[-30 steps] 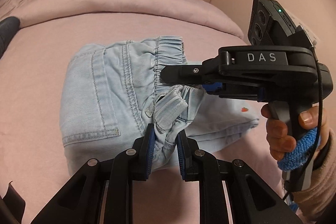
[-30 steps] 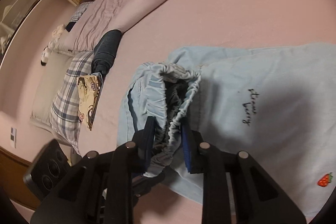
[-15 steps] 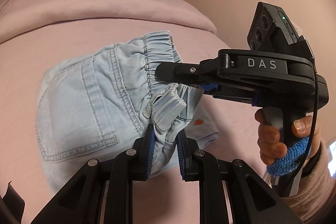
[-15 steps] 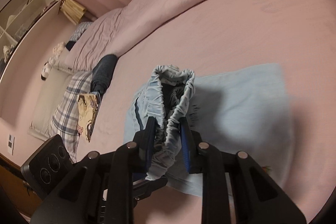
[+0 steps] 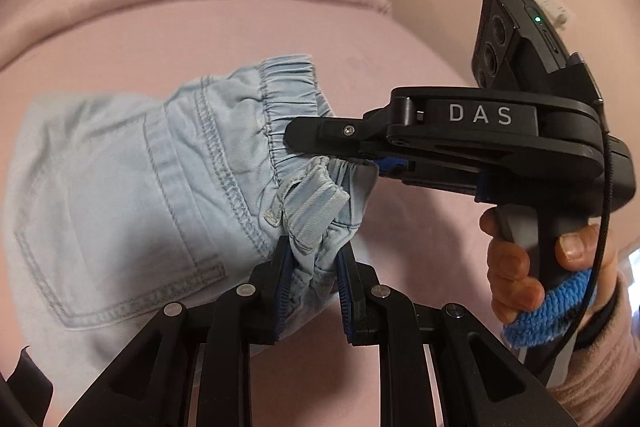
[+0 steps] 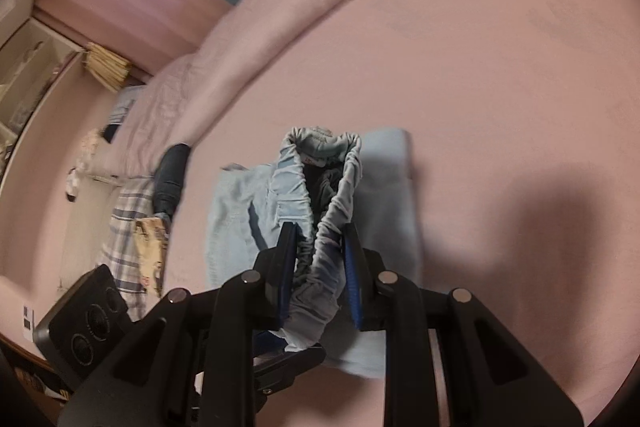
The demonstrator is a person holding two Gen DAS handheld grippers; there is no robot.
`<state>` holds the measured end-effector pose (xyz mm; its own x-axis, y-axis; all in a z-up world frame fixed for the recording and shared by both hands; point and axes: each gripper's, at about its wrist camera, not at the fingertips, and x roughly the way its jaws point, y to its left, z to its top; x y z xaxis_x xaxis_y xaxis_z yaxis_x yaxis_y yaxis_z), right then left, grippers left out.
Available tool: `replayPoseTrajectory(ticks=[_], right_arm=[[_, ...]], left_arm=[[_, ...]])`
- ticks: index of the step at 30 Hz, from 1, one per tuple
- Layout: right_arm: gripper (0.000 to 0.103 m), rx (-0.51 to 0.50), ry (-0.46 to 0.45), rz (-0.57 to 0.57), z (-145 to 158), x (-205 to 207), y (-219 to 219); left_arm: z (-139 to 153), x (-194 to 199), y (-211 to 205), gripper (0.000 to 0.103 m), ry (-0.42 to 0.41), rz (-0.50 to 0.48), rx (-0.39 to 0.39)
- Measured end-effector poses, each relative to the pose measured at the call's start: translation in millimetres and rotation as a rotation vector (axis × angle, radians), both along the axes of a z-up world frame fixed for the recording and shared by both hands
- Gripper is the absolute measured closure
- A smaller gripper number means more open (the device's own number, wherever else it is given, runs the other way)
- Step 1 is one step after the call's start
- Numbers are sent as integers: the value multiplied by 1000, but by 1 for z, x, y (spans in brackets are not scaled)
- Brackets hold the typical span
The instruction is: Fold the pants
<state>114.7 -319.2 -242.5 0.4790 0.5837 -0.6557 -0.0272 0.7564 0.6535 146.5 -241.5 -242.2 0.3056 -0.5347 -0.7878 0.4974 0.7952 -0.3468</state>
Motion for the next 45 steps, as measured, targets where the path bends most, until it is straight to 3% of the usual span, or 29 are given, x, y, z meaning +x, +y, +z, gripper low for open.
replayPoseTrajectory(ticks=[6, 11, 14, 17, 22, 26, 29, 34, 35, 38, 39, 43, 45], right_arm=[[79, 38, 50, -33, -25, 2, -11], [79, 20, 61, -32, -29, 4, -13], [78, 31, 62, -37, -31, 3, -15], [79, 27, 65, -37, -31, 3, -16], [78, 3, 68, -34, -30, 2, -15], [78, -16, 68, -30, -28, 2, -14], [76, -17, 70, -31, -29, 2, -14], [69, -76, 66, -36, -20, 0, -15], [56, -126, 61, -53, -16, -2, -16], [55, -342, -14, -117, 11, -9, -16], [55, -373, -53, -111, 21, -11, -12], [56, -399, -193, 23, 52, -13, 24], [58, -373, -232, 131, 58, -8, 51]], left_arm=[[0, -6, 9, 85, 33, 13, -35], [22, -24, 46, 85, 15, 23, -125], [33, -22, 72, 85, -18, 87, -143], [35, -3, 109, 85, -12, 223, -173], [17, 33, 164, 85, 22, 421, -176], [-12, 44, 197, 85, 129, 496, -210], [-36, 48, 200, 85, 191, 508, -199], [-36, 46, 189, 85, 140, 481, -154], [-37, 47, 188, 85, 138, 480, -152], [-37, 47, 196, 85, 155, 493, -183], [-33, 45, 201, 85, 157, 496, -189], [-17, 31, 194, 85, 92, 467, -159], [-9, 14, 193, 85, 64, 433, -183]])
